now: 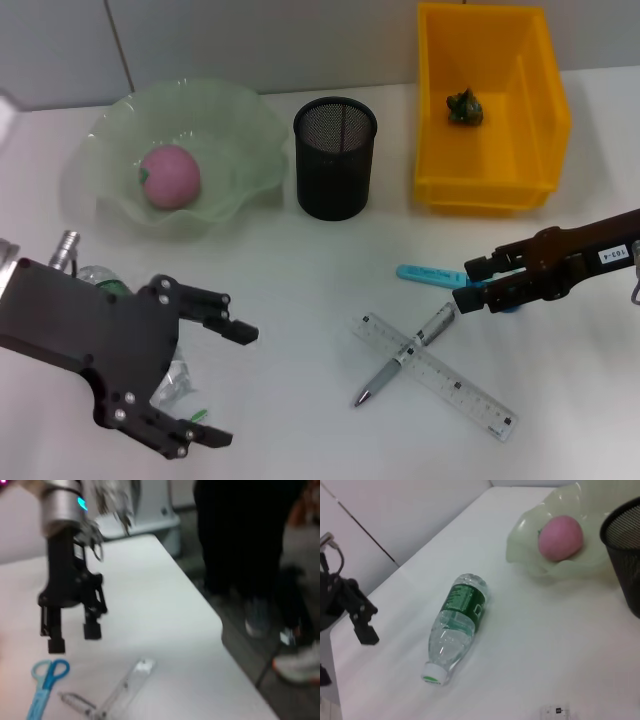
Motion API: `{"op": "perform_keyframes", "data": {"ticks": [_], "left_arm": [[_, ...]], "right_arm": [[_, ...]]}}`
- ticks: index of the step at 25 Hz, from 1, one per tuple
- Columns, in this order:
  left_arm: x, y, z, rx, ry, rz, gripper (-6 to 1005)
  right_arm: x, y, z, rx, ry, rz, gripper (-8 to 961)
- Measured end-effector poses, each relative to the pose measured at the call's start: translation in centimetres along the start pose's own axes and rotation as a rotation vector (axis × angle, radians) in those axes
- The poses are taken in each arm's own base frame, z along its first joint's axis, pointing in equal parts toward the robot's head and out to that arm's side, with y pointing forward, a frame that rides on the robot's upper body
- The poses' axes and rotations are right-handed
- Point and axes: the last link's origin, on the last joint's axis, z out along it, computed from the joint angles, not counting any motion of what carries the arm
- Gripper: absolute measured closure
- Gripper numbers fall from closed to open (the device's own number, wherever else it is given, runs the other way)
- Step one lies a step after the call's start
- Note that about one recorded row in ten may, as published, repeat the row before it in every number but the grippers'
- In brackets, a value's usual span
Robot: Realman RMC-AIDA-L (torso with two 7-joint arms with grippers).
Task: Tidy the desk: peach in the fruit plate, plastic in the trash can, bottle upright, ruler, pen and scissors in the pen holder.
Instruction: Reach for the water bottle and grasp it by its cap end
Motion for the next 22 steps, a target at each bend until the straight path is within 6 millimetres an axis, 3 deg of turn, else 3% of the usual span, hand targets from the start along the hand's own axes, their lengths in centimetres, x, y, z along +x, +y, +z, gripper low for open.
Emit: {"op": "perform_keyframes", "data": {"ticks": [14,22], "left_arm": [[1.8,-1.3,2.0,-0.187,-0.407,0.299,193],[2.4,-2.5,3.1,-0.231,-0.46,0.346,227]], "right_arm": [[-1.8,0.0,-0.3,-0.002,0.005,0.074,215],[-2.2,-0.2,-0.5,0.012,0.001,0.075,215]]}}
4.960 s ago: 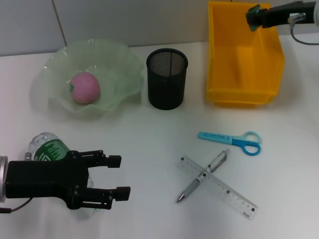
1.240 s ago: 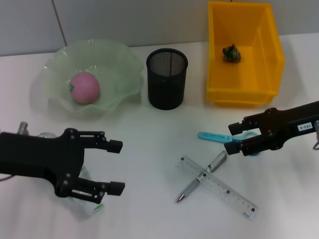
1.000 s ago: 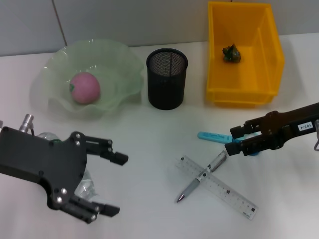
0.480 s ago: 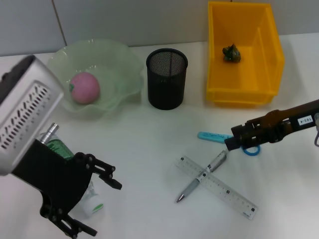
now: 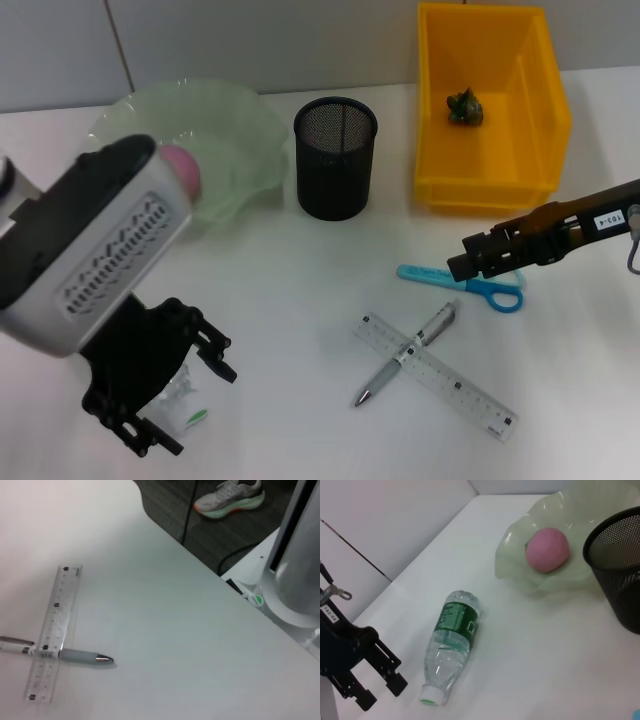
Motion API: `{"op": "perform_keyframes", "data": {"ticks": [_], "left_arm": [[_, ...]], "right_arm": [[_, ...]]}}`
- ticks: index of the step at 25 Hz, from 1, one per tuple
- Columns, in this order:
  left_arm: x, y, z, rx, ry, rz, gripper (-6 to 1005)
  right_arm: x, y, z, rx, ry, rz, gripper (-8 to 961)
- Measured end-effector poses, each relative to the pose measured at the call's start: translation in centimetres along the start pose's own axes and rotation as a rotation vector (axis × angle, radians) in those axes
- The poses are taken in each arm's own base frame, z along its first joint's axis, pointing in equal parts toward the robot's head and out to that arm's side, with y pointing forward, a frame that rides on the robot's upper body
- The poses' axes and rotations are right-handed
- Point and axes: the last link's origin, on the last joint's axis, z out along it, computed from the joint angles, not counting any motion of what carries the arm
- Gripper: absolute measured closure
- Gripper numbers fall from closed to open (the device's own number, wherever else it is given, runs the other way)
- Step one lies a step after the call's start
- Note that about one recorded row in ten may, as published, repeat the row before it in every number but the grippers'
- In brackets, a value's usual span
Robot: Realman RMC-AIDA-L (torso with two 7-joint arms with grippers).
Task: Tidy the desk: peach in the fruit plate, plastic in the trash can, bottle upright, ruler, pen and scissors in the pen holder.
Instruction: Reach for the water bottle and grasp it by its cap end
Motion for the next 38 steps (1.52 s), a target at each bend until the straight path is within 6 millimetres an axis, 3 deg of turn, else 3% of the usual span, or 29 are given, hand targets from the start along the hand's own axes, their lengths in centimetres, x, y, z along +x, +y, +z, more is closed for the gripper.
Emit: {"op": "perform_keyframes", "data": {"ticks": [7,17,38], "left_arm": [[-0.6,-1.0,2.3,-0.038,-0.069,0.008,255],[-1.4,-1.3,4.1,-0.052,-0.128,0.007,256],[-1.8,-1.4,4.9,-0.081,-0.197,0.024,257]], "right_arm": [[-0.2,-0.1,-0.3,0.01,-0.006,-0.006,215],[0.1,-0.2,-0.4,0.011,-0.007,-0.001,214],[0.3,-0.1,-0.1,0.002,0.001,0.002,214]]}}
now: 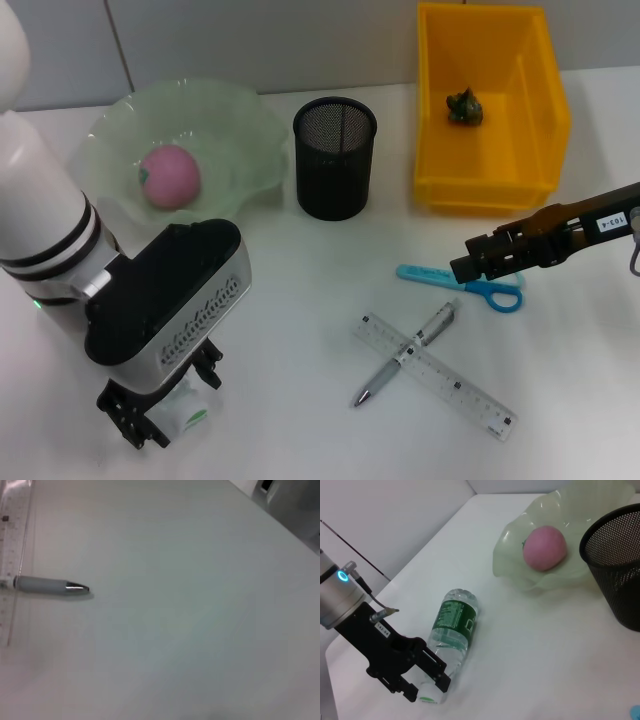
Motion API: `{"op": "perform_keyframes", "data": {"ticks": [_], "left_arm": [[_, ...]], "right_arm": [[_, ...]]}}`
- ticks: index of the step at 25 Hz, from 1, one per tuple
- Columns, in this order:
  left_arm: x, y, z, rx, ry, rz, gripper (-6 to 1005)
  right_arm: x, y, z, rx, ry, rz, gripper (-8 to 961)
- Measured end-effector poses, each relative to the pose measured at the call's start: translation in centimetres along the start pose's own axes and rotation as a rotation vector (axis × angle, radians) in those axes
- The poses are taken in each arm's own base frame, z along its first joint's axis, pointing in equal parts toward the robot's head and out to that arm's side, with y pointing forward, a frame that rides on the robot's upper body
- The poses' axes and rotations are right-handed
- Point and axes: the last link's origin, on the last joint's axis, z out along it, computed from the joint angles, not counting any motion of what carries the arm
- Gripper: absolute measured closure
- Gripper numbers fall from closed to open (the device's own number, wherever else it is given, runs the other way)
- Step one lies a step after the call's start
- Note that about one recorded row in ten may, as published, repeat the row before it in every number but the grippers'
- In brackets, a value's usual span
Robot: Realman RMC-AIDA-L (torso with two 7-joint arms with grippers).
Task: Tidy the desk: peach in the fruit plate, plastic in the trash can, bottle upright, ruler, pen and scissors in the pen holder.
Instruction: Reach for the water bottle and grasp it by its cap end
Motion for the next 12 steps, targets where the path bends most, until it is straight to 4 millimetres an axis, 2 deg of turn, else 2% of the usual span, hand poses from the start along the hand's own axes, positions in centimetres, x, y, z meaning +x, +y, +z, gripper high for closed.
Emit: {"op": "perform_keyframes", "data": {"ticks": [12], "left_arm": [[0.06,-0.1,0.39,-0.006,-0.022,0.009,258]], "right_arm": [[-0.07,0.41,0.07,-0.026,0.012,-0.006,214]]}}
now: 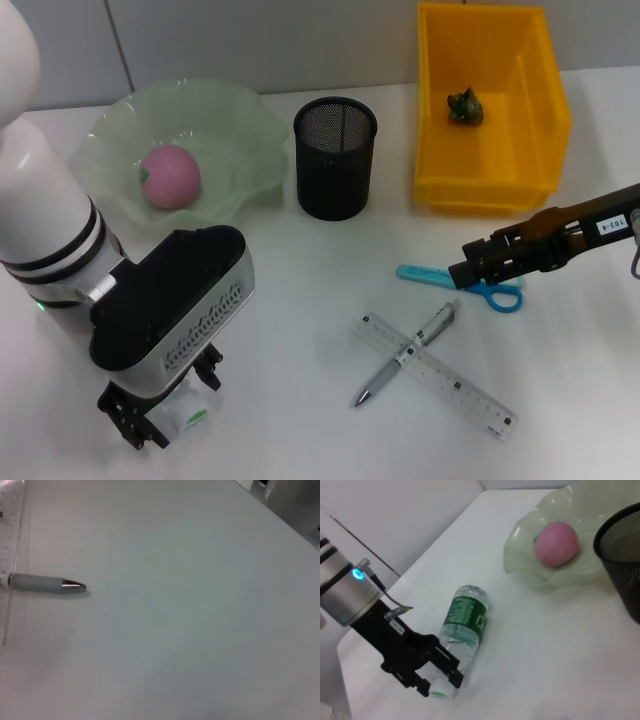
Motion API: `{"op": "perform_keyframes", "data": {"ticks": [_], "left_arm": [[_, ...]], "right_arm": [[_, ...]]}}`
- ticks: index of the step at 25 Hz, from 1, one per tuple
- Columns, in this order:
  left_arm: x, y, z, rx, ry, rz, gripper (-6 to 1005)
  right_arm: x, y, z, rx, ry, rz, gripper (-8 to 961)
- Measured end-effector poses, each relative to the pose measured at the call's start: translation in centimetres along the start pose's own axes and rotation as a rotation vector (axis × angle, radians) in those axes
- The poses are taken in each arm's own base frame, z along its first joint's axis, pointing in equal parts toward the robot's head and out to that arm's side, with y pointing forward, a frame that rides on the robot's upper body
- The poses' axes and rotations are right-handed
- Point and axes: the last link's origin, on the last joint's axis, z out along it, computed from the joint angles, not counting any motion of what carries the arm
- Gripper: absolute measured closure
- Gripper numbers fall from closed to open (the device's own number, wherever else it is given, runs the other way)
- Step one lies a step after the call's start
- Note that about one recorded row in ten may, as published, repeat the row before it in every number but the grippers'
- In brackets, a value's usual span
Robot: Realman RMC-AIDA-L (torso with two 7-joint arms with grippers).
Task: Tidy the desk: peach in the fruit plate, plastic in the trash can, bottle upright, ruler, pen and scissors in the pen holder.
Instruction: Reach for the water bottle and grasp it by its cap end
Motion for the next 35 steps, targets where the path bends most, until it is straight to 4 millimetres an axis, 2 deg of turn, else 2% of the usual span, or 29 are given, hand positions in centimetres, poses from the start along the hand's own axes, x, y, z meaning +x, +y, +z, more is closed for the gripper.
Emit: {"op": "perform_keyframes", "data": {"ticks": [23,29,34,35], "left_arm": [[-0.19,-0.15,0.43,-0.006,-0.033,0.012,260],[-0.13,-0.26,0.51,-0.016,-0.04,0.009,331],[-0.13,-0.28,0.5,-0.016,-0.041,0.009,464],[-0.11,-0.36,0.45,-0.015,-0.042,0.009,464]], "right_arm": [[0.32,0.24,0.14,-0.021,0.036,0.008,215],[0.11,0.29,0.22,-0.022,0.037,0.004,215],[0.0,0.3,0.26,-0.022,0.037,0.002,215],[-0.01,0.3,0.27,-0.022,0.036,0.001,215]]}}
